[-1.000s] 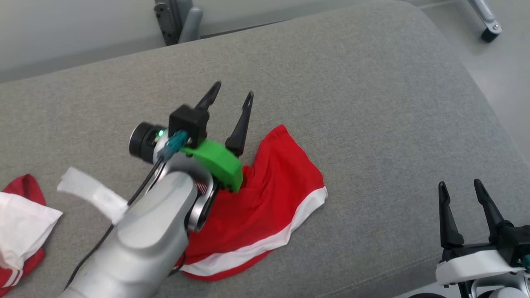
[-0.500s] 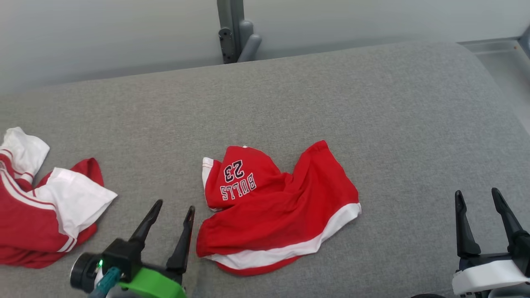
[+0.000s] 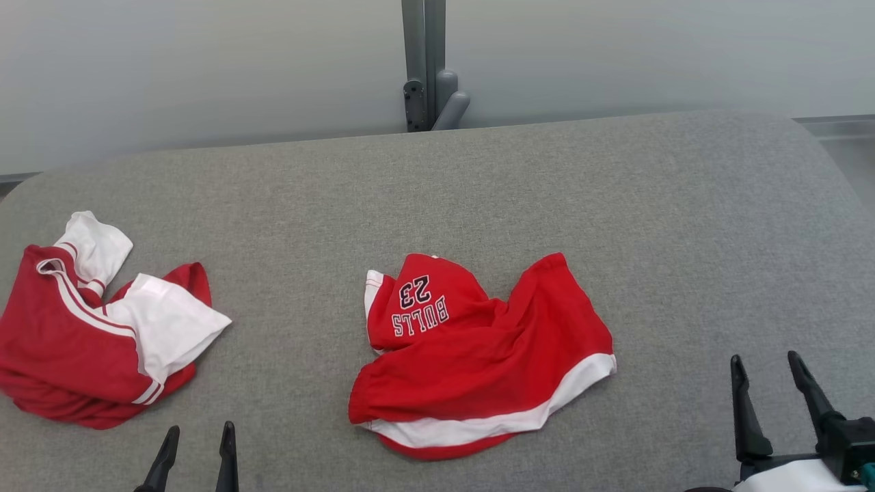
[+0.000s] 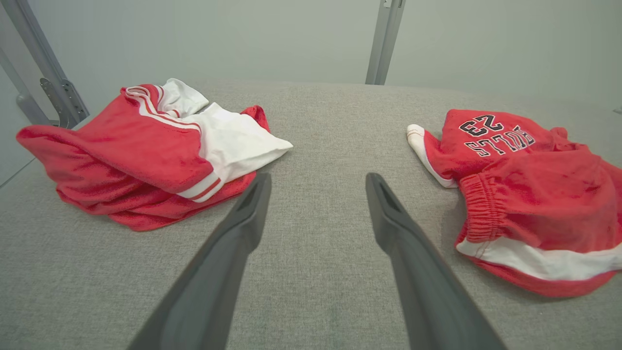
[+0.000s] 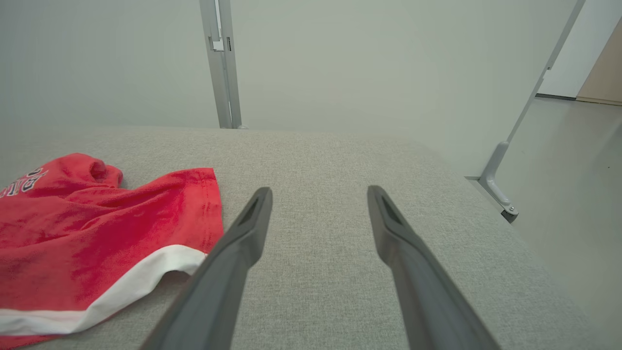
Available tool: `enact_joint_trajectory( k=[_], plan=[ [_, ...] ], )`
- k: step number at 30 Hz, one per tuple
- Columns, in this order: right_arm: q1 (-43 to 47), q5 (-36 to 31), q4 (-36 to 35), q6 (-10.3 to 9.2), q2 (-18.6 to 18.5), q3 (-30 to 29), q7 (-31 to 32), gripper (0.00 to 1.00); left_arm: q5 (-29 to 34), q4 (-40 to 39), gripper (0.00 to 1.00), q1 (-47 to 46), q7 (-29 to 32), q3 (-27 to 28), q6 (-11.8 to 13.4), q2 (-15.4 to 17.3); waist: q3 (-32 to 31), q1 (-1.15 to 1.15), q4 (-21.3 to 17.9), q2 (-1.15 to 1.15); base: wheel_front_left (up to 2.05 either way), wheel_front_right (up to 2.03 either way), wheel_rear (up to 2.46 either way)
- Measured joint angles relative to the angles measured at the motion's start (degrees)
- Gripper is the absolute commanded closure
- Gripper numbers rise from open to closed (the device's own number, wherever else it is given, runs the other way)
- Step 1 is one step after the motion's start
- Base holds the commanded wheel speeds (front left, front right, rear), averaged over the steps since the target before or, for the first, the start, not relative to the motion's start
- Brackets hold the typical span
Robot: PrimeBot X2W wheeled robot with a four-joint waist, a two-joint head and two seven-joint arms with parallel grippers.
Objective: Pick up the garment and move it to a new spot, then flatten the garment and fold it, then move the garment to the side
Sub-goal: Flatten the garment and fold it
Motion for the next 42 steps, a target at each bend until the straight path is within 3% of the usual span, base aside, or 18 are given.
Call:
enact_joint_trajectory(
  k=[6, 13, 30, 34, 38, 42],
  plan=[
    [0.5, -0.2, 1.7, 0.0, 0.2, 2.0, -0.1, 0.0, 4.2, 0.4, 0.0, 1.6, 0.0, 6.2, -3.6, -5.1, -0.2, 0.0, -1.1, 0.01, 0.0, 0.0, 0.0],
    [0.5, -0.1, 1.9, 0.0, 0.2, 2.3, -0.1, 0.0, 6.9, 0.7, 0.0, 1.6, 0.0, 9.6, -6.2, -7.4, -0.3, 0.0, -1.9, 0.01, 0.0, 0.0, 0.0],
    [0.0, 0.3, 2.0, 0.0, -0.4, 3.2, -0.1, 0.0, 9.6, 0.1, 0.0, 0.9, 0.0, 11.0, -7.6, -9.7, 0.0, 0.0, -2.3, 0.01, 0.0, 0.0, 0.0],
    [-0.8, 0.9, 2.7, 0.0, -1.1, 4.9, -0.1, 0.0, 9.3, 0.7, 0.0, 0.5, 0.0, 8.8, -7.6, -9.7, 0.2, 0.0, -2.2, 0.01, 0.0, 0.0, 0.0],
    [-2.4, 3.1, 4.2, 0.0, -3.3, 8.9, -0.1, 0.0, 5.6, 4.8, 0.0, 0.2, 0.3, 3.2, -7.6, -8.8, 0.4, 0.0, -2.2, 0.01, 0.0, 0.0, 0.0],
    [-5.3, 7.8, 9.2, 0.0, -8.3, 16.5, 0.2, 0.0, 2.7, 7.1, 0.0, -0.3, 7.6, -2.7, -7.7, -5.7, 0.7, 0.0, -2.2, 0.01, 0.0, 0.0, 0.0]
  ],
)
